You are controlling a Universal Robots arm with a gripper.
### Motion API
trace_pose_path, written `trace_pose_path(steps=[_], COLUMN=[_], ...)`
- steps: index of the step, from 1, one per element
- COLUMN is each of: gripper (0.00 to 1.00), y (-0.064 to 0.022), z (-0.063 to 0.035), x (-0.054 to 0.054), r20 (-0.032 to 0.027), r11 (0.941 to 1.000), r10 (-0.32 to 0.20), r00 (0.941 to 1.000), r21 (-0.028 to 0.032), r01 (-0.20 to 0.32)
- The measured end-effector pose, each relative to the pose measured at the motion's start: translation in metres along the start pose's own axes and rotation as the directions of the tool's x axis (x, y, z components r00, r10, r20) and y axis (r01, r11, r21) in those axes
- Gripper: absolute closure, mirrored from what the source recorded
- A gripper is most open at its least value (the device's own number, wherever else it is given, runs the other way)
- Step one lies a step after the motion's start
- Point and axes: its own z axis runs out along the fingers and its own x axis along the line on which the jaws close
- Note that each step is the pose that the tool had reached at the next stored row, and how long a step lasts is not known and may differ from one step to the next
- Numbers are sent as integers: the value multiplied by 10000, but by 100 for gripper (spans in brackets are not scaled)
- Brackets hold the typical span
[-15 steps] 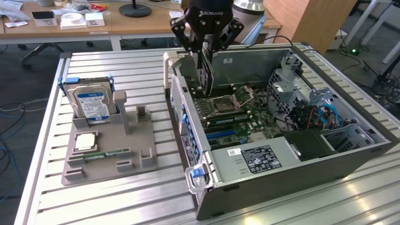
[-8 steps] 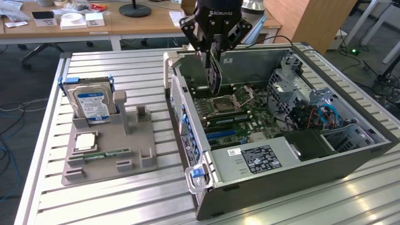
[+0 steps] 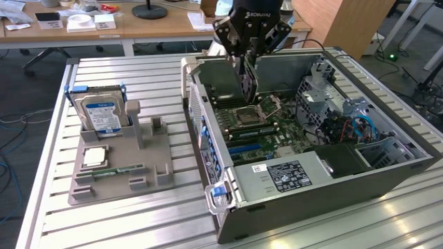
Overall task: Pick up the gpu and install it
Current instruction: 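Pick up the gpu and move the gpu toward the slot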
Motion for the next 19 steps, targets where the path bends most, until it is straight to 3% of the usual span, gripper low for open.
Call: trace_pose_path(steps=[8,19], gripper=[74,74], y=[14,18], z=[6,7], x=[-201,-244], r20=[-1,-2], r11=[10000,10000], r10=[0,-2], r00=[10000,10000], r21=[-7,-8], r01=[0,2])
